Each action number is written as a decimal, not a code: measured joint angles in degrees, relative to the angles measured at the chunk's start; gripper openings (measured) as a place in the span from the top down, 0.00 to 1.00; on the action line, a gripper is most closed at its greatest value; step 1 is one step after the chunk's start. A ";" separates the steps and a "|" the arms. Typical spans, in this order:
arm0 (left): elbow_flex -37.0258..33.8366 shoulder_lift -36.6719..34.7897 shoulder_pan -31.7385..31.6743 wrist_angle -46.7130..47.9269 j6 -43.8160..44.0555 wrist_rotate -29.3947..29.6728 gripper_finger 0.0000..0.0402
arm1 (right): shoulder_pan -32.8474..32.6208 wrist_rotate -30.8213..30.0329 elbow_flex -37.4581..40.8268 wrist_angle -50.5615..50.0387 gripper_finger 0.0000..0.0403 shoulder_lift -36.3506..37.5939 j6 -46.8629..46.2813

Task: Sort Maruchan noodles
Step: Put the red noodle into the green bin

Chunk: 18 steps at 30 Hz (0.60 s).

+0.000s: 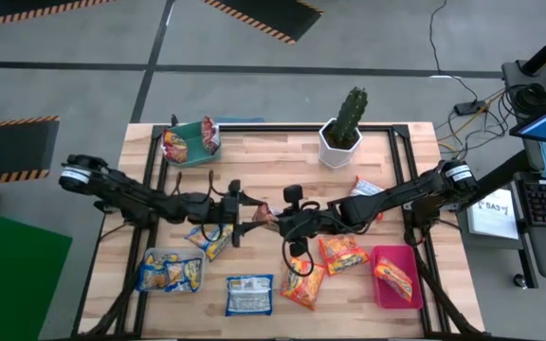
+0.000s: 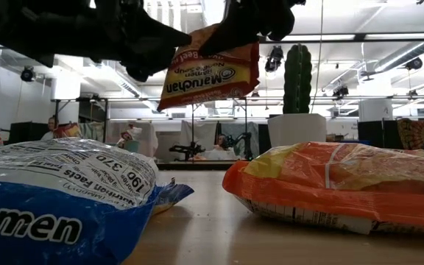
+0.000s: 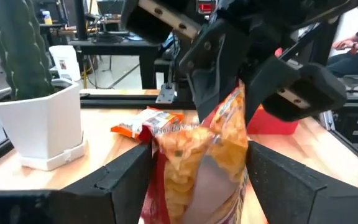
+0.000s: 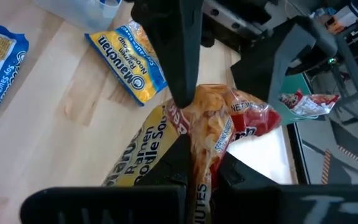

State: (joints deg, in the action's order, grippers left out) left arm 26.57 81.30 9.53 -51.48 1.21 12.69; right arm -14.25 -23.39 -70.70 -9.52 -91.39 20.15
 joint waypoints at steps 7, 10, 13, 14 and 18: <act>0.14 3.25 -0.17 -1.33 2.83 -1.69 0.42 | -0.14 0.01 0.00 0.04 0.97 0.00 1.07; 0.79 4.03 -0.10 -1.11 2.96 -2.98 0.46 | -0.14 0.03 0.00 0.04 0.97 -0.02 0.96; 1.29 4.42 -0.10 -1.41 2.98 -3.19 0.52 | -0.17 0.03 0.00 -0.01 0.97 -0.02 0.93; 1.33 4.52 -0.10 -1.32 2.99 -3.19 0.55 | -0.17 0.03 0.00 -0.02 0.97 -0.02 0.96; 1.57 4.72 -0.10 -1.14 3.00 -3.22 0.67 | -0.14 -0.02 0.00 -0.02 0.97 -0.04 1.06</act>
State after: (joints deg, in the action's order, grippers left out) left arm 28.14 86.02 9.43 -52.62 4.21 9.47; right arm -14.39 -23.41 -70.70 -9.54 -91.44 21.21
